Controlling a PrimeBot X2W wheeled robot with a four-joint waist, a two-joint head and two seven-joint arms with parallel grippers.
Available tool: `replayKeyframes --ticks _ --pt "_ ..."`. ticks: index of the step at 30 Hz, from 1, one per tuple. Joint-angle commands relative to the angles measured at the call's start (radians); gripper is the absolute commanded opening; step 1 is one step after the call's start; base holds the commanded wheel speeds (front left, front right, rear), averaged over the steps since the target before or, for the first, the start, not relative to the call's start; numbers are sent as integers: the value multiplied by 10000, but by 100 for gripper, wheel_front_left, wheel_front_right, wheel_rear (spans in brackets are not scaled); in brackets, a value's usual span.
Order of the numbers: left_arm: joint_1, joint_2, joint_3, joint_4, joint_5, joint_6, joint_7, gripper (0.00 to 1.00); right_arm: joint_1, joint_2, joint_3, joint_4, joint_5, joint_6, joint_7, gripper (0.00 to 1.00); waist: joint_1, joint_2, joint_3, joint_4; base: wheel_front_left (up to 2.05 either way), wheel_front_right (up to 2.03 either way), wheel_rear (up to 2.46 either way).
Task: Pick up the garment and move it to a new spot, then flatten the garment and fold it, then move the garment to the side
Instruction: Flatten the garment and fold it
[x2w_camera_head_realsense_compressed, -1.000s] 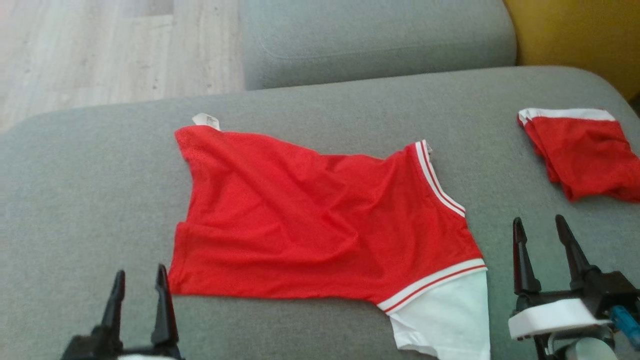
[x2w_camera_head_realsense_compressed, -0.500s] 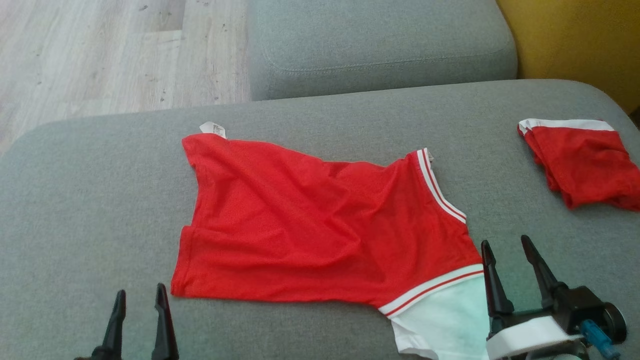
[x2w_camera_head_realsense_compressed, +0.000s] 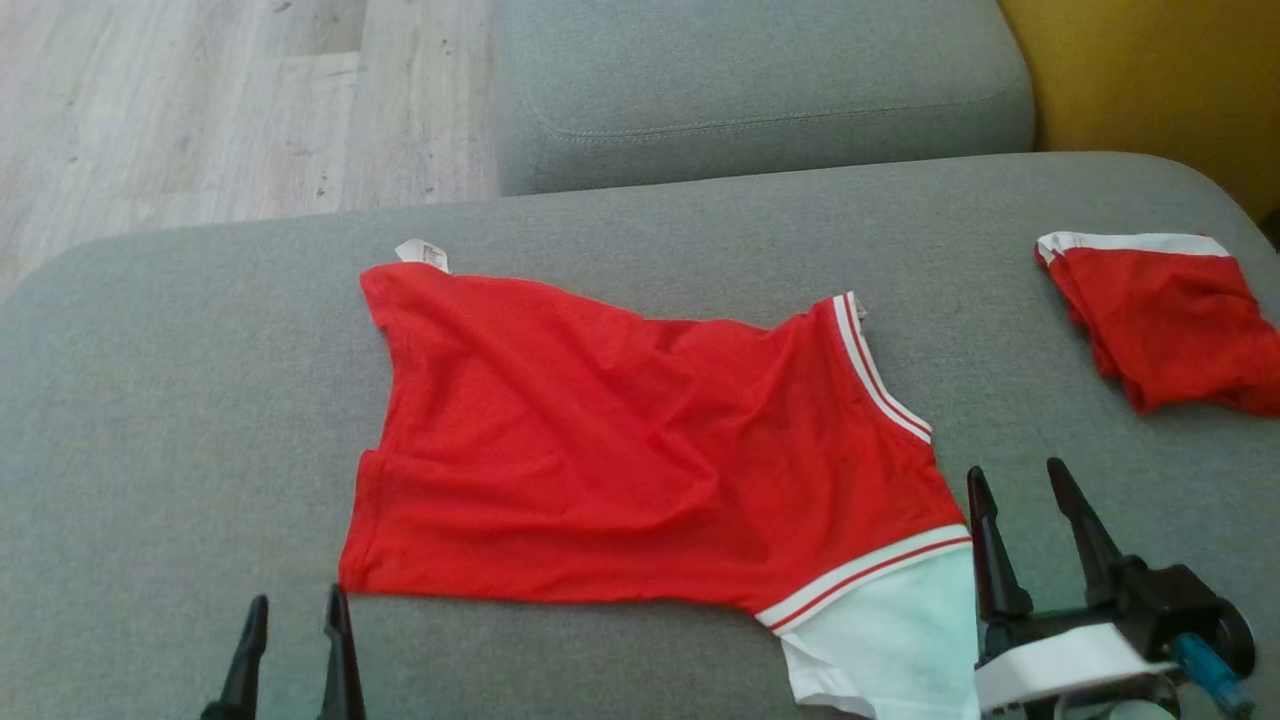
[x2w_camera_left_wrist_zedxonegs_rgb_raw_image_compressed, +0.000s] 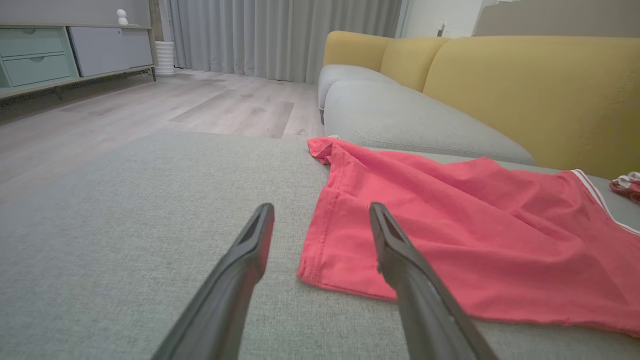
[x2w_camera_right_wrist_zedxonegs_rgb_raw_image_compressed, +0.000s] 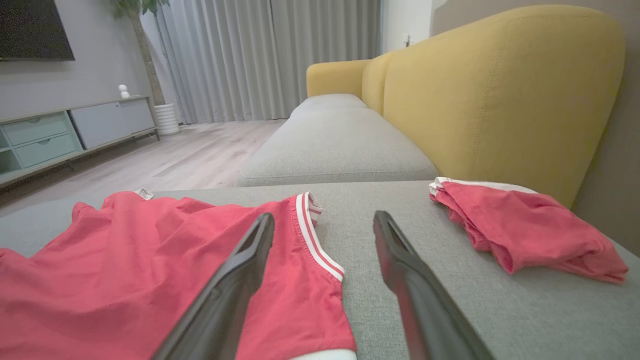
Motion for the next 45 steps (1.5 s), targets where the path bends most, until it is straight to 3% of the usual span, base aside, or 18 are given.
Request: replayKeyframes --ticks 1,8,15,26,38,45 --pt "-494 -72 211 -127 115 -47 -75 100 -372 -60 266 -278 185 71 135 100 0 0 -19 -65 0 0 0" --pt "-942 211 -227 281 175 -156 1472 100 223 -60 812 -578 12 71 2694 100 0 0 53 -295 0 0 0" --pt "-1158 320 -188 -63 95 165 2734 100 1083 -60 1148 -780 -332 71 5194 100 0 0 396 -490 0 0 0" --pt "-2177 714 -222 75 16 215 3961 100 944 -60 886 -673 -456 71 5848 100 0 0 1302 -443 0 0 0" --pt "-2267 762 -448 287 -311 46 4554 100 1087 -60 1528 -496 -116 71 6569 100 0 0 1471 -417 0 0 0" --pt "-2322 976 -182 226 -246 461 4476 100 1256 -60 1740 -775 -109 71 6864 100 0 0 1400 -511 0 0 0"
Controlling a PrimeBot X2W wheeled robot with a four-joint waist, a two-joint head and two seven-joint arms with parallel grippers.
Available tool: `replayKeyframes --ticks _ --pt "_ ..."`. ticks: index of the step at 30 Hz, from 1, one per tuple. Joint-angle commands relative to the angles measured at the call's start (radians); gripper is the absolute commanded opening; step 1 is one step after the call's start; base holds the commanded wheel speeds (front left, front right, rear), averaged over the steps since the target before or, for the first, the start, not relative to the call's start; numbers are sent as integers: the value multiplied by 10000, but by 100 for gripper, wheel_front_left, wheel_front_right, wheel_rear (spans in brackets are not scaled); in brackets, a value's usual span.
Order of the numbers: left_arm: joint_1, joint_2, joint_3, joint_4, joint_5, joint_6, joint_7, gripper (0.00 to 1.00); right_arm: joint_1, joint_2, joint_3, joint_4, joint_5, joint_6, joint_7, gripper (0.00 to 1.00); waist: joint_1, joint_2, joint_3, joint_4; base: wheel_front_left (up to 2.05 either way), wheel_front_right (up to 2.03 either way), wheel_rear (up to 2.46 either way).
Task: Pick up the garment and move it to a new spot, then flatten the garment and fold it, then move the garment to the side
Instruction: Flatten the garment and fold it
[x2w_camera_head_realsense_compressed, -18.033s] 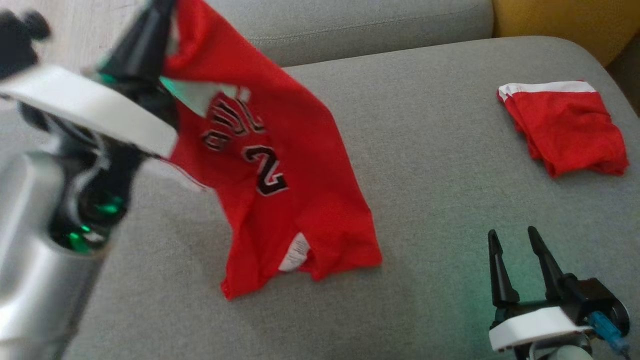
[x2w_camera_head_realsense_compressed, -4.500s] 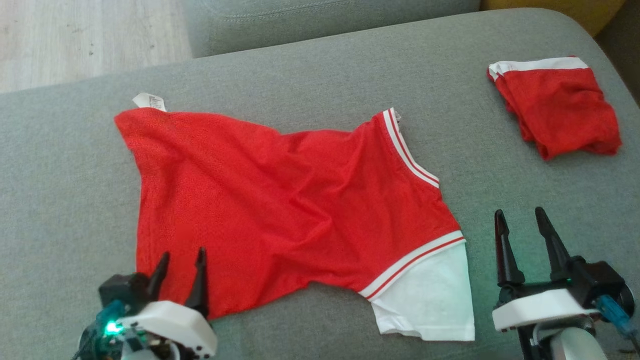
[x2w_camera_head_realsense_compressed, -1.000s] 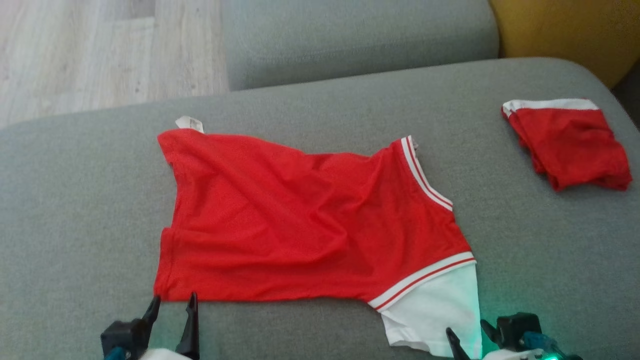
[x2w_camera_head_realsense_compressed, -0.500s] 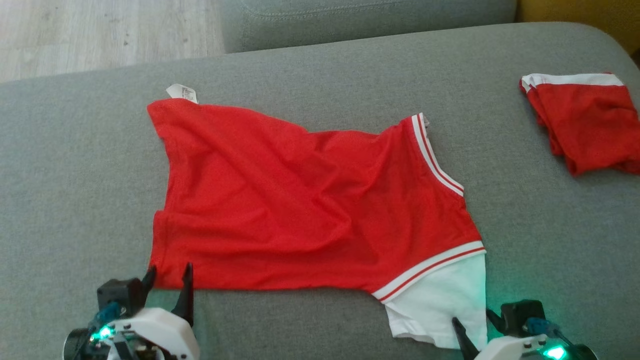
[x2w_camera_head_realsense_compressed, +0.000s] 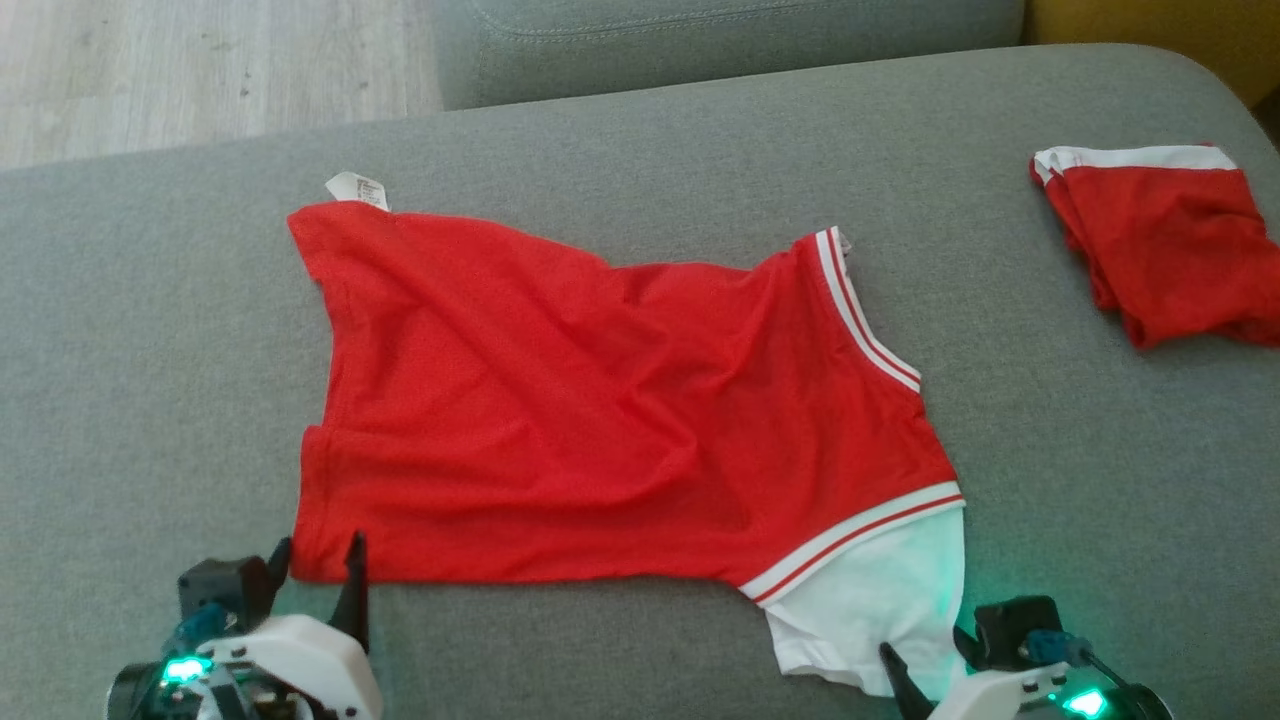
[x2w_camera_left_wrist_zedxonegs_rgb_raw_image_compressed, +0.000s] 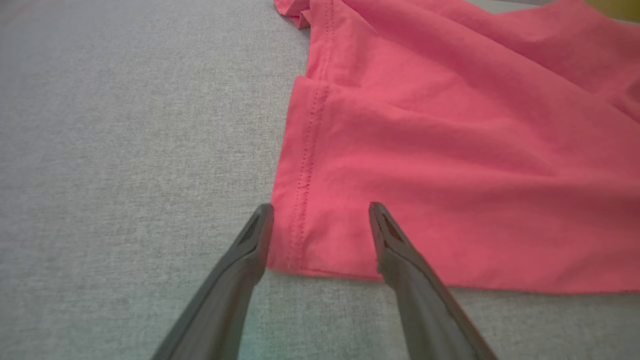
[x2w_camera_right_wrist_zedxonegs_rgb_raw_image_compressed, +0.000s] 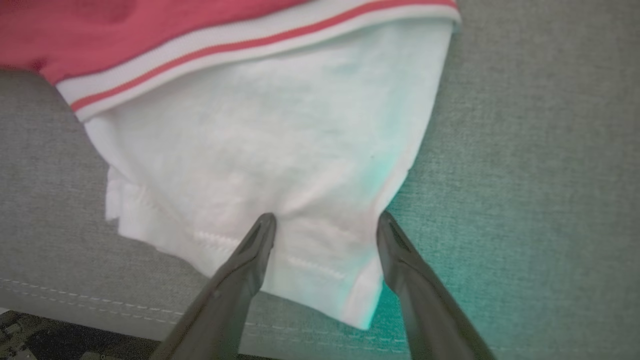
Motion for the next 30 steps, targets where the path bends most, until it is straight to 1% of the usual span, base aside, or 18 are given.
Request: replayKeyframes --ticks 1,3,8,12,28,29,30 --pt "-389 235 403 -343 -18 86 -8 100 51 -44 474 -92 42 79 213 100 -1 0 -14 -27 0 0 0" --pt "-352 322 448 -322 -12 141 60 100 114 -77 512 -162 59 79 262 100 -1 0 -12 -54 0 0 0" --pt "-339 335 485 -164 -202 78 144 100 235 -149 499 -233 109 79 343 100 -1 0 39 -87 0 0 0" --pt "-316 338 494 109 -266 136 197 100 279 -233 571 -248 182 79 423 100 -1 0 84 -167 0 0 0" --pt "-536 238 245 455 -491 -61 -218 100 83 -221 668 41 395 79 176 100 -1 0 201 -196 0 0 0" --pt "-550 230 225 479 -505 -74 -238 91 74 -216 676 85 410 79 147 100 -1 0 189 -197 0 0 0" --pt "-565 218 206 507 -523 -89 -255 69 62 -209 692 133 461 79 98 92 -1 0 175 -203 0 0 0"
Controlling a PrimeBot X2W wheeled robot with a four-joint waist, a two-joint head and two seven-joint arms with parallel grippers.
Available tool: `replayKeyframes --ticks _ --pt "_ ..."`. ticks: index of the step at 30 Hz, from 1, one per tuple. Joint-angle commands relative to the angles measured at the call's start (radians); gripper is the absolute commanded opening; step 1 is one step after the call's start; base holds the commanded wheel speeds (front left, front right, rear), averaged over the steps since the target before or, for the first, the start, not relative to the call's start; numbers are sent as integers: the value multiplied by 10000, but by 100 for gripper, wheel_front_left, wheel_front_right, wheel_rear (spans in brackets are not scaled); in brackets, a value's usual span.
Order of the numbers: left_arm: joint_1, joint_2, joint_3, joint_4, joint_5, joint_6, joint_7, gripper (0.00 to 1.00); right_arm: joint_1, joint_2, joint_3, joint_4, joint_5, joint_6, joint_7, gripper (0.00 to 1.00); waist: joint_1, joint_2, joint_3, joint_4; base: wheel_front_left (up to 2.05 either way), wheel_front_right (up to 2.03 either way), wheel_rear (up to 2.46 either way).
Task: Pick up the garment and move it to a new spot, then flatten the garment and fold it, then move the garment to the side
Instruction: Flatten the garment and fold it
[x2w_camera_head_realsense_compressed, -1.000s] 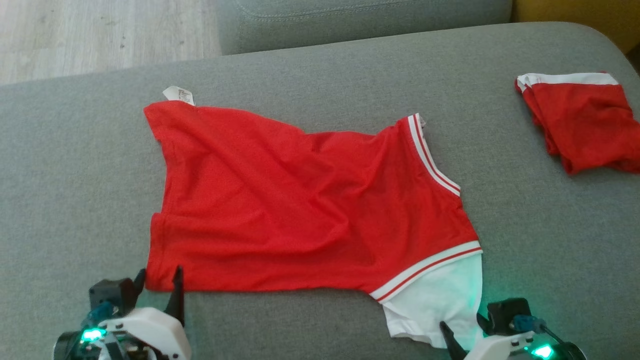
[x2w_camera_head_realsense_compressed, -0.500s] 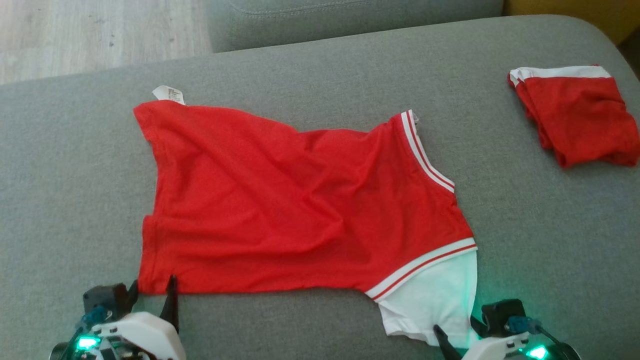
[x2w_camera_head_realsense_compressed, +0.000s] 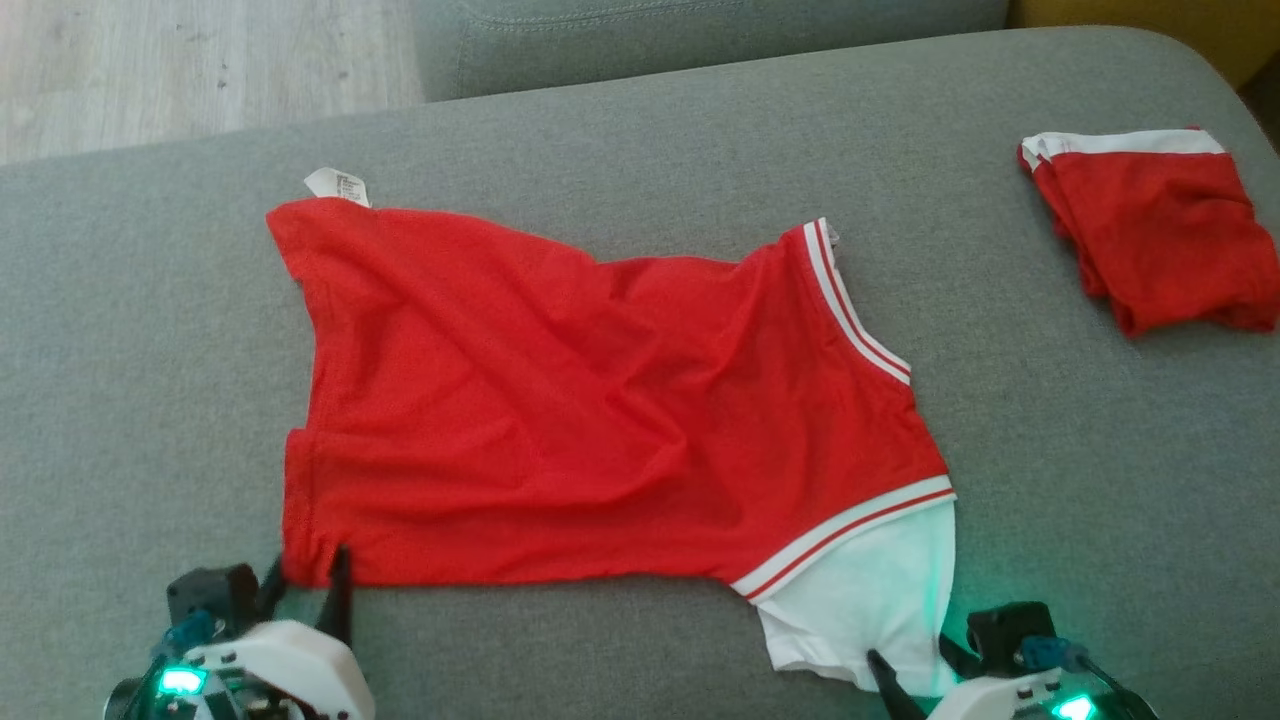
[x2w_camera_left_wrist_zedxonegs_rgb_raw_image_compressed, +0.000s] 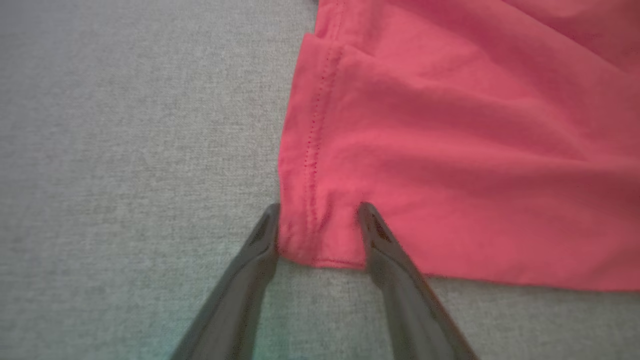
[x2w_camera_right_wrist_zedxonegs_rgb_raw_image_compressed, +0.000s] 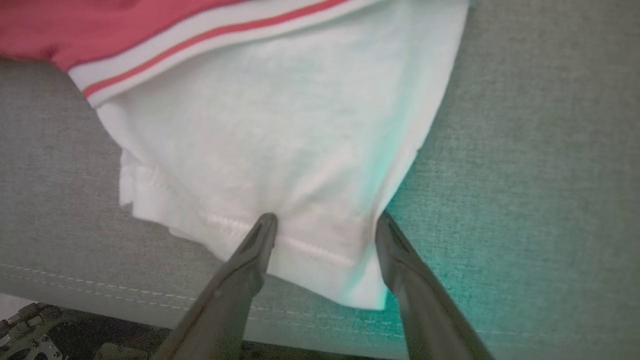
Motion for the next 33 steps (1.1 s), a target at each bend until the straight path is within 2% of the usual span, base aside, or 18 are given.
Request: replayKeyframes --ticks 1,2,3,4,9,12,17,19,20,25,28,30,33 --pt "-410 82 185 -139 -97 -73 -62 43 -62 -60 398 239 154 79 -1 52 0 0 -27 -17 0 0 0" --pt "-419 68 166 -109 -125 -92 -67 29 -103 -50 429 275 204 79 -84 28 0 0 -40 -29 0 0 0" --pt "-422 59 155 -78 -149 -100 -69 10 -153 -33 406 305 292 79 -208 11 0 0 -55 -49 0 0 0" --pt "-417 53 144 -49 -169 -107 -72 0 -202 -17 439 342 393 79 -307 0 0 0 -76 -65 0 0 0" --pt "-369 -12 182 -145 -424 -183 -133 0 -480 58 478 76 1490 79 -1009 0 0 0 -155 -132 0 0 0" --pt "-256 -108 349 -592 -786 -231 -147 0 -759 83 403 -553 2623 79 -1569 0 0 0 -236 -172 0 0 0" --pt "118 -481 799 -2712 -2112 -404 119 0 -1266 96 -167 -2508 5183 79 -2085 0 0 0 -498 -210 0 0 0" --pt "282 -585 946 -3961 -2694 -439 333 0 -1396 96 -607 -3459 5946 79 -2028 0 0 0 -636 -187 0 0 0" --pt "282 -585 946 -3961 -2694 -439 333 0 -1396 96 -607 -3459 5946 79 -2028 0 0 0 -636 -187 0 0 0" --pt "408 -747 1045 -7306 -4101 -338 1213 0 -1740 67 -2135 -5796 7461 79 -1428 0 0 0 -874 -129 0 0 0" --pt "-84 -729 1052 -9032 -4774 -78 1872 0 -2354 70 -3071 -6865 8108 79 -824 0 0 0 -877 -144 0 0 0" --pt "-763 -659 1019 -9774 -5034 161 2337 0 -3064 65 -3600 -7239 8346 79 -284 0 0 0 -852 -176 0 0 0" --pt "-2177 -363 965 -10045 -5125 517 3079 0 -4578 63 -4056 -7178 8407 79 722 0 0 0 -737 -275 0 0 0"
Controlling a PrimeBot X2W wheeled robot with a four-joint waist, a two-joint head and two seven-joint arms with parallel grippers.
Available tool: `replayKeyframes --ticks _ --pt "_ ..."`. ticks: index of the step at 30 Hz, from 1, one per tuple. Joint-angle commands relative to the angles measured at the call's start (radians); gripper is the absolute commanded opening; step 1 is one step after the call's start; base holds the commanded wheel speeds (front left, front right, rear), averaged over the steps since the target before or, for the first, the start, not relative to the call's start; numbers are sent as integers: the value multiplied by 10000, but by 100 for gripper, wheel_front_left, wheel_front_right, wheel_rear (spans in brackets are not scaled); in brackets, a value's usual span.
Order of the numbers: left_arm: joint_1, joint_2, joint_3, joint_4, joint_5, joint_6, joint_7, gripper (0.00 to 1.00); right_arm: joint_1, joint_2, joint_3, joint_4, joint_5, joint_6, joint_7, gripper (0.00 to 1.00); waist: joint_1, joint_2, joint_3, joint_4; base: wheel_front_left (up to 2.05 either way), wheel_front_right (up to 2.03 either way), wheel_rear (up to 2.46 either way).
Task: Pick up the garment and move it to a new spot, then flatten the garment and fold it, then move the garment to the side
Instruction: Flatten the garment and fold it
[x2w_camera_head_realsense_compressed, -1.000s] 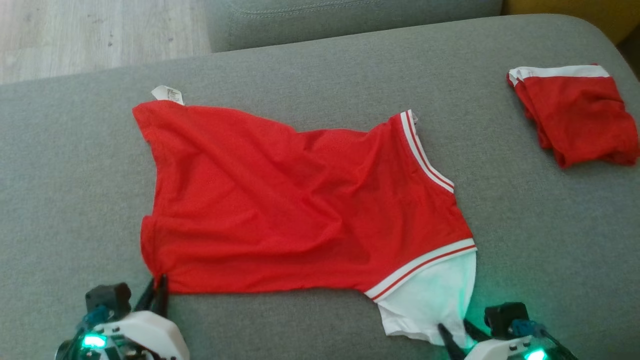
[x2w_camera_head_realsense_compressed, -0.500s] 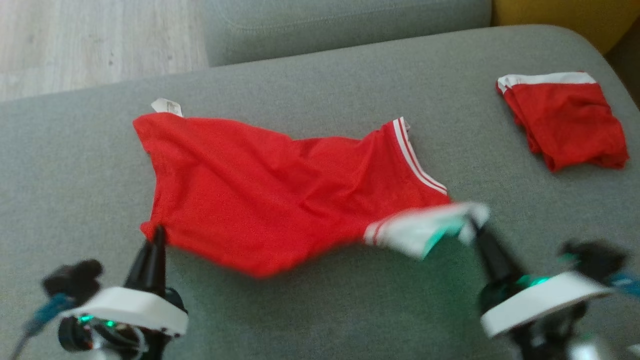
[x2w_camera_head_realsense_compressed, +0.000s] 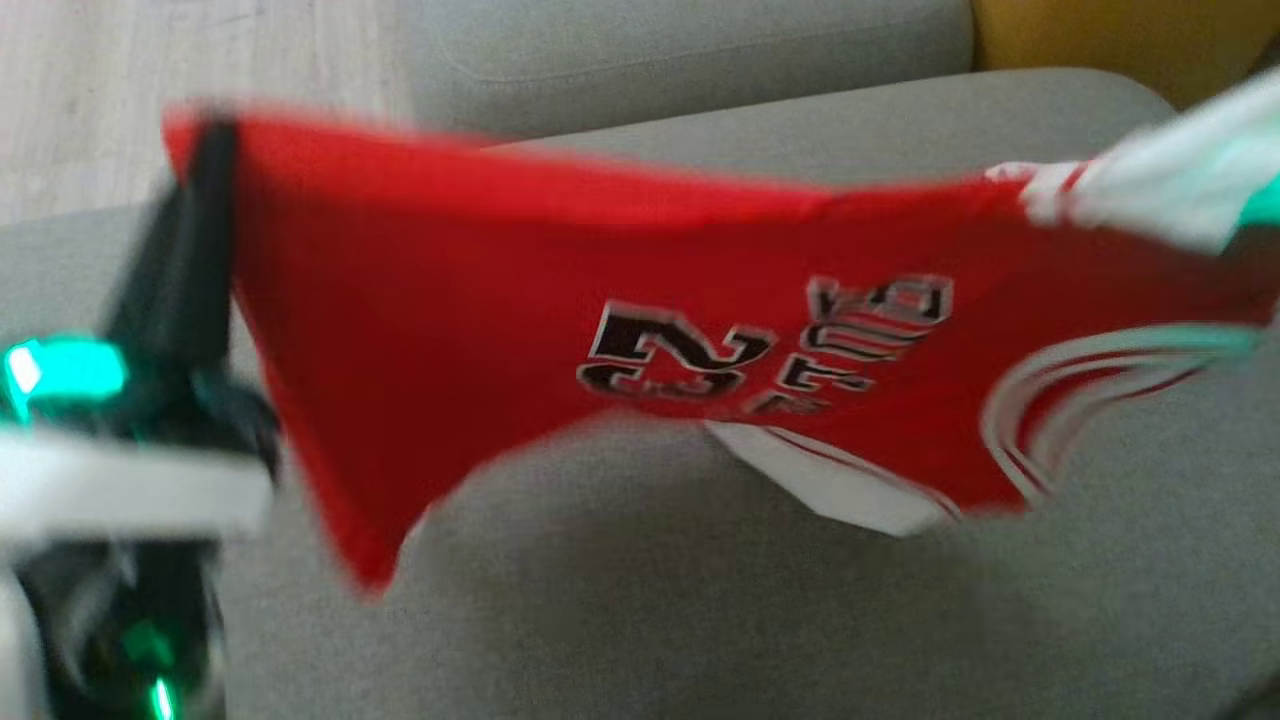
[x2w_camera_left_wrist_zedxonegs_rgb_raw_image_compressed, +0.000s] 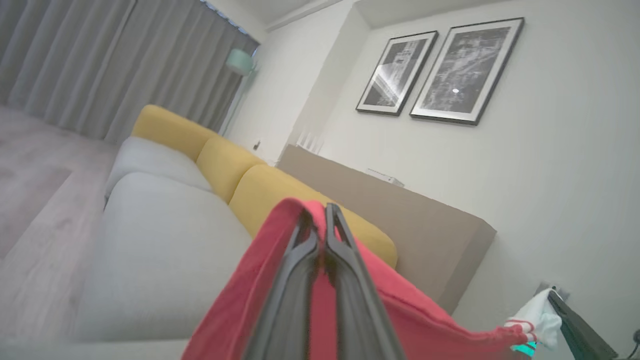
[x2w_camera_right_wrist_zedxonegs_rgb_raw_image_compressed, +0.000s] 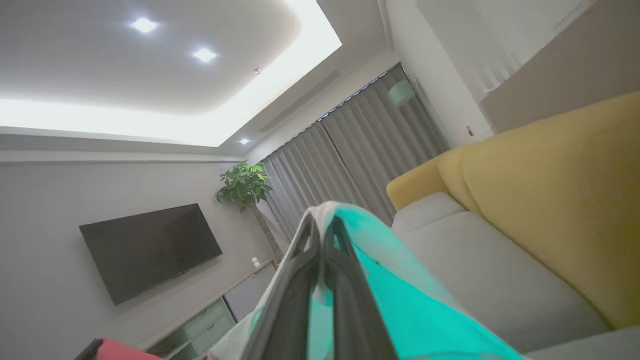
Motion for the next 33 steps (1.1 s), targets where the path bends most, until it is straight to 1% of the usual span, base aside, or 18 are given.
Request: replayKeyframes --ticks 1,4,6,8,10,12,15,16,18,20,23,25,26,27,29,30,31,33 --pt "-885 292 267 -233 73 77 202 0 -902 -169 81 -172 -218 77 263 0 1 0 138 -45 0 0 0" --pt "-2661 477 84 719 125 376 779 0 -2893 -216 -11 890 -834 77 1189 0 1 0 623 -71 0 0 0" --pt "-3925 652 -20 1722 449 420 880 0 -4278 -169 29 1830 -1359 77 1559 0 1 0 1075 -72 0 0 0" --pt "-5142 831 -195 2962 977 351 749 0 -5599 -106 112 2906 -1735 77 1677 0 1 0 1554 -52 0 0 0" --pt "-6331 770 -310 4292 1309 296 389 0 -6800 -71 282 3977 -2210 77 1521 0 1 0 2071 -35 0 0 0" --pt "-7494 745 -362 5573 1753 258 -187 0 -7953 -56 417 5139 -2544 77 1037 0 1 0 2627 -17 0 0 0" --pt "-9012 631 -379 7224 2328 167 -1401 0 -9542 -52 550 6861 -2900 77 -231 0 1 0 3305 33 0 0 0" --pt "-9493 594 -371 7697 2438 26 -1907 0 -10038 -51 585 7376 -3007 77 -727 0 1 0 3497 44 0 0 0" --pt "-10346 513 -205 8626 2598 -116 -2994 0 -10910 -50 815 8090 -3110 77 -1699 0 1 0 3834 73 0 0 0" --pt "-10874 490 -136 9371 2735 -365 -3990 0 -11396 -49 1178 8477 -3023 77 -2593 0 1 0 4017 82 0 0 0" --pt "-10989 548 -160 10302 2873 -763 -5067 0 -11195 -49 1906 8743 -2879 77 -3351 0 1 0 4065 61 0 0 0" --pt "-10614 637 -282 10714 2939 -1004 -5555 0 -10542 -121 2348 8710 -2803 77 -3590 0 1 0 3969 49 0 0 0" --pt "-10301 620 -301 10868 2882 -1090 -5784 0 -10086 -268 2553 8607 -2766 77 -3711 0 1 0 3871 81 0 0 0" --pt "-9491 573 -343 11010 2761 -1212 -6190 0 -8949 -593 2954 8244 -2583 77 -3842 0 1 0 3678 153 0 0 0" --pt "-8484 535 -459 10948 2658 -1298 -6445 0 -7636 -936 3230 7709 -2344 77 -3816 0 1 0 3558 207 0 0 0" --pt "-7906 563 -580 10842 2705 -1329 -6587 0 -6933 -1081 3336 7418 -2209 77 -3789 0 1 0 3500 230 0 0 0" --pt "-7906 563 -580 10842 2705 -1329 -6587 0 -6933 -1081 3336 7418 -2209 77 -3789 0 1 0 3500 230 0 0 0" --pt "-6554 509 -658 10633 2630 -1361 -6862 0 -5440 -1323 3470 6903 -1986 77 -3794 0 1 0 3194 274 0 0 0"
